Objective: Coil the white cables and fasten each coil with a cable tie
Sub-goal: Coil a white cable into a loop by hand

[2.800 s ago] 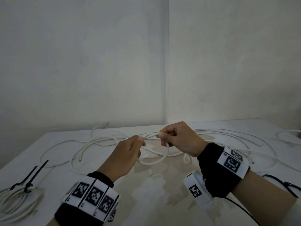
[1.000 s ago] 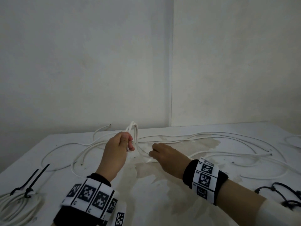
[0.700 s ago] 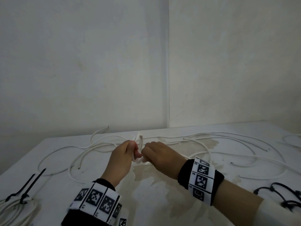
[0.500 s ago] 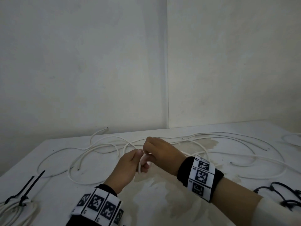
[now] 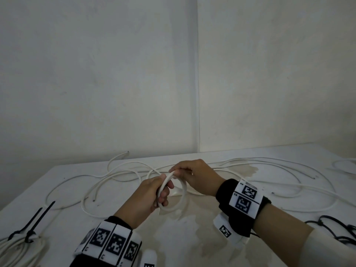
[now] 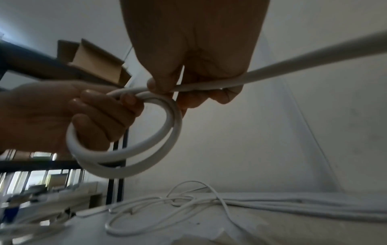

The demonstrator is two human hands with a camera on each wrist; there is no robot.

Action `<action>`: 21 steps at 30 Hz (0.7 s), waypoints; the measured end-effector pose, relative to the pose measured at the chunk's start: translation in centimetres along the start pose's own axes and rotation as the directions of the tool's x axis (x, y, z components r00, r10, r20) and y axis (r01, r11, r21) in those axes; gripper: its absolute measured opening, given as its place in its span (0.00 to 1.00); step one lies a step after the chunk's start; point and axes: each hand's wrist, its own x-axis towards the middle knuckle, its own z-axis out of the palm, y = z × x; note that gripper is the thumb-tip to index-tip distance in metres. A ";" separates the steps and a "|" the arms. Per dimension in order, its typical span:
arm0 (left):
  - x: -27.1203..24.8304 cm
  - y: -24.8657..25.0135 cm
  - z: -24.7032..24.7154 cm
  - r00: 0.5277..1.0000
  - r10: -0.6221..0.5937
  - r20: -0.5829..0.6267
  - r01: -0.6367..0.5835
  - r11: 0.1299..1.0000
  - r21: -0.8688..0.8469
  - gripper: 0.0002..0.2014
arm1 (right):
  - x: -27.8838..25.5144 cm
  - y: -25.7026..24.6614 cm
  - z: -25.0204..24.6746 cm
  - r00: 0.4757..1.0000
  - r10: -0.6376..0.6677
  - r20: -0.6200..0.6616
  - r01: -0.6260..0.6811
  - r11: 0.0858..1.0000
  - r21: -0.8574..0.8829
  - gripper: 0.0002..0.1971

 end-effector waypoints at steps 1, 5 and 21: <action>-0.1 0.1 -0.1 1.000 0.002 0.002 -0.002 1.000 0.003 0.20 | 0.0 -0.1 -0.1 0.999 0.031 0.030 -0.032 0.999 0.033 0.08; -0.2 0.1 -0.1 1.000 0.027 0.005 -0.027 1.000 -0.006 0.21 | 0.1 -0.8 -0.2 0.996 0.077 0.050 -0.080 0.995 0.057 0.10; 0.0 0.5 -0.1 0.969 0.145 -0.199 -0.176 0.973 -0.148 0.18 | -0.2 -1.5 -1.5 0.987 0.155 0.051 -0.161 0.972 0.170 0.20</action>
